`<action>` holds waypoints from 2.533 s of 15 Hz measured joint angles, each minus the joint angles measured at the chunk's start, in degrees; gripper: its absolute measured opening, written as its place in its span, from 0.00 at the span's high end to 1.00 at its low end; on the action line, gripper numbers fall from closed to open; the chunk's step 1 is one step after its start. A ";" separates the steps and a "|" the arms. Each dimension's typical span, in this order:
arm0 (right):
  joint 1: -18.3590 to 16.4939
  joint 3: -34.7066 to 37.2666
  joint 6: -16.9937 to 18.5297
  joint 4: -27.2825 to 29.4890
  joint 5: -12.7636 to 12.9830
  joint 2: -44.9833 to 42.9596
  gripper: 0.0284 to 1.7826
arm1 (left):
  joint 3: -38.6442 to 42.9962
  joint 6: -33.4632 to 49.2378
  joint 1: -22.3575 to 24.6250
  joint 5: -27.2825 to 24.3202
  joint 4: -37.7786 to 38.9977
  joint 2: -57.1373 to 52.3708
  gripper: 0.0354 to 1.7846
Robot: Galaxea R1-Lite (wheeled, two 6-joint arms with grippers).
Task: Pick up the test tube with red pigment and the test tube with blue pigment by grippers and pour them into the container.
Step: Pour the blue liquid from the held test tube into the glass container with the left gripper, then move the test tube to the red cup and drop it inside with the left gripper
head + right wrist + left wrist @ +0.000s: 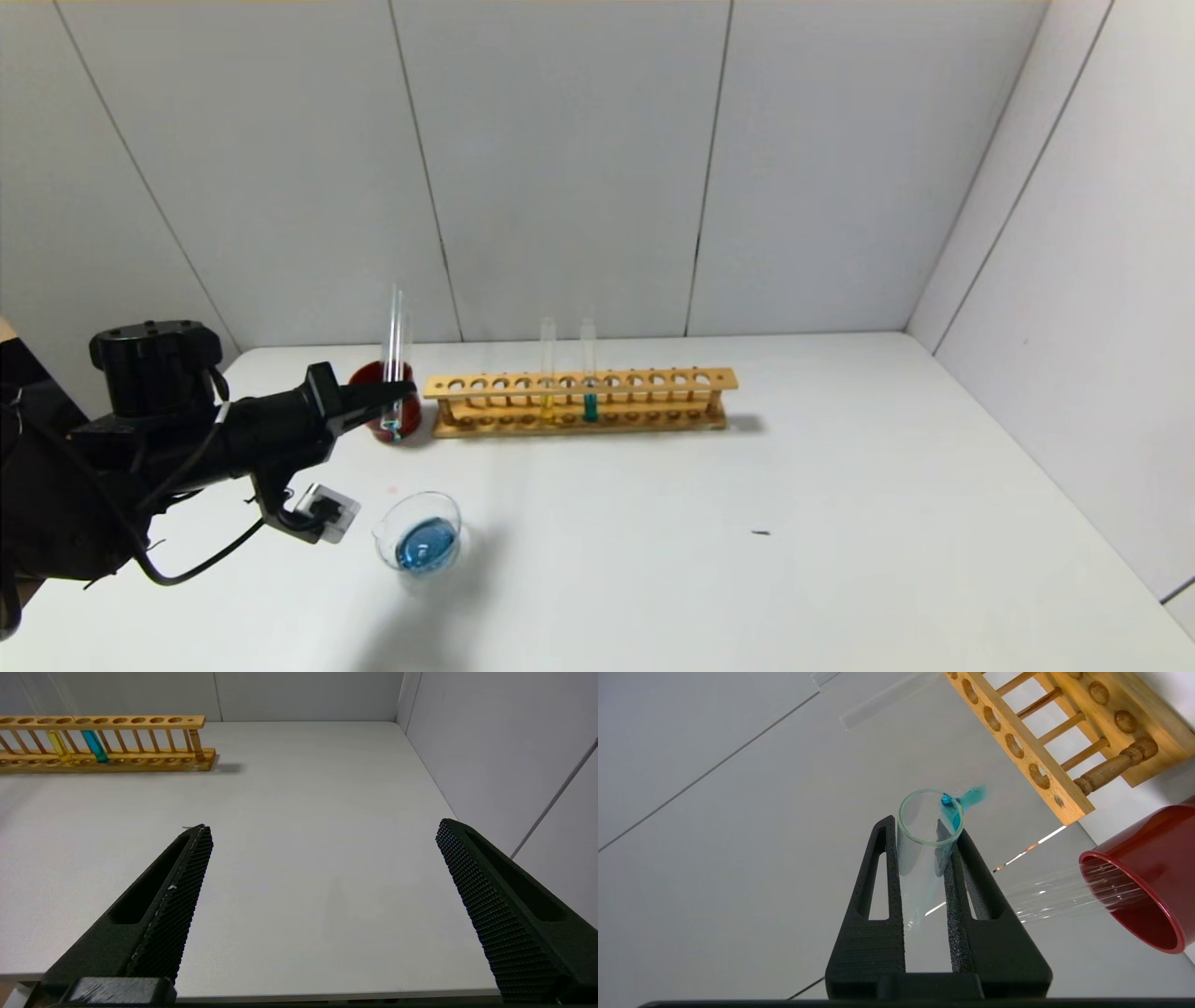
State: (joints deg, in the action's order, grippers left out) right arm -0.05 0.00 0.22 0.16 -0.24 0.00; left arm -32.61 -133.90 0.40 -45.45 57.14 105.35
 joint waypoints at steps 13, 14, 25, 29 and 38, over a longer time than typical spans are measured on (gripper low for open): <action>0.02 0.00 0.00 0.02 0.00 0.00 0.02 | 2.74 -10.17 -0.62 4.85 1.05 -6.90 0.85; 0.02 0.00 0.00 0.02 0.00 0.00 0.02 | 2.77 -10.28 -1.17 4.93 1.07 -7.40 0.85; 0.02 0.00 -0.04 0.02 0.02 0.00 0.02 | 2.63 -11.03 -3.05 8.16 1.12 -9.73 0.85; 0.02 0.00 -0.01 0.02 0.02 0.00 0.02 | 2.90 -4.57 -3.27 10.73 1.29 -10.03 0.85; 0.00 0.00 0.00 0.02 0.00 0.00 0.02 | -11.15 42.31 -7.12 43.72 -2.15 -14.06 0.85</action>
State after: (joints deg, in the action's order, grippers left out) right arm -0.05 0.00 0.22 0.18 -0.24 0.00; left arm -43.76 -91.59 -6.72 -1.73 54.99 91.30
